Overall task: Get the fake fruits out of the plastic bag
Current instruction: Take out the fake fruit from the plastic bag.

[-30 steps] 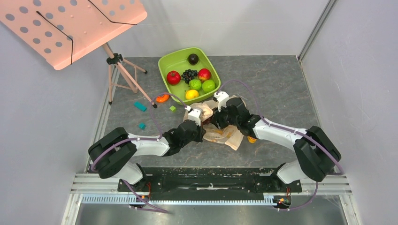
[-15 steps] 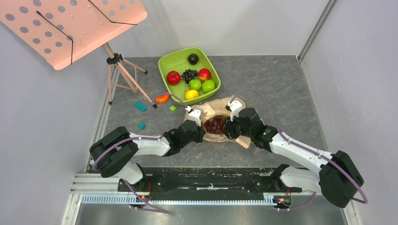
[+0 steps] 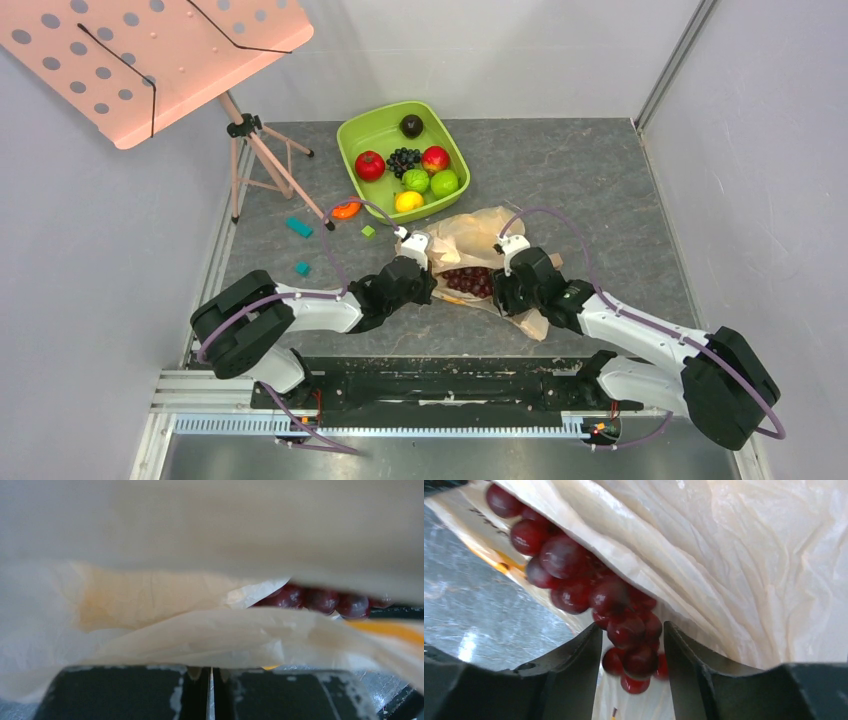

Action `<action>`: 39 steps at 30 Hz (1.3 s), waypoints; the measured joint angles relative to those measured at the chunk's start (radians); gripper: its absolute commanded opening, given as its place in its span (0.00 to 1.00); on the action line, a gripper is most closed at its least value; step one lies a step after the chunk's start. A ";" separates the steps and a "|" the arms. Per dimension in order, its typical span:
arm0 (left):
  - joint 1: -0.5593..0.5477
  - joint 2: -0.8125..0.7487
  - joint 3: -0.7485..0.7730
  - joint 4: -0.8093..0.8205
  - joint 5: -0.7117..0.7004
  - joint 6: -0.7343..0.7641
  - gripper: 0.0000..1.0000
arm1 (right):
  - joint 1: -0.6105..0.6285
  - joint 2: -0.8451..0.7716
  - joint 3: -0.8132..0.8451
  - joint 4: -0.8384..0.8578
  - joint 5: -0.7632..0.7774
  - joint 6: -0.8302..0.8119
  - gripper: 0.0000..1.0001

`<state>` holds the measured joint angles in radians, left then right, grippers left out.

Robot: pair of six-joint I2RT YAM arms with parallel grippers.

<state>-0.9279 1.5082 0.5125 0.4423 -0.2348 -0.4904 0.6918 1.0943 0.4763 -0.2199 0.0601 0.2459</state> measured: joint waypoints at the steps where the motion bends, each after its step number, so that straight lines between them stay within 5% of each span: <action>1: 0.000 -0.001 0.000 -0.003 0.000 0.000 0.02 | 0.000 0.000 0.000 -0.010 0.015 -0.001 0.59; 10: 0.000 -0.010 0.011 -0.027 -0.001 0.000 0.02 | 0.000 -0.098 0.017 -0.048 -0.042 -0.050 0.84; 25: 0.001 -0.010 0.080 -0.053 -0.024 -0.002 0.02 | 0.000 0.089 0.216 0.040 -0.285 -0.153 0.82; 39: 0.013 0.054 0.153 -0.074 -0.025 -0.003 0.02 | 0.000 0.228 0.248 0.063 -0.195 -0.200 0.93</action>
<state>-0.9146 1.5623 0.6659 0.3679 -0.2596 -0.4934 0.6922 1.3220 0.7238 -0.1574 -0.1349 0.0463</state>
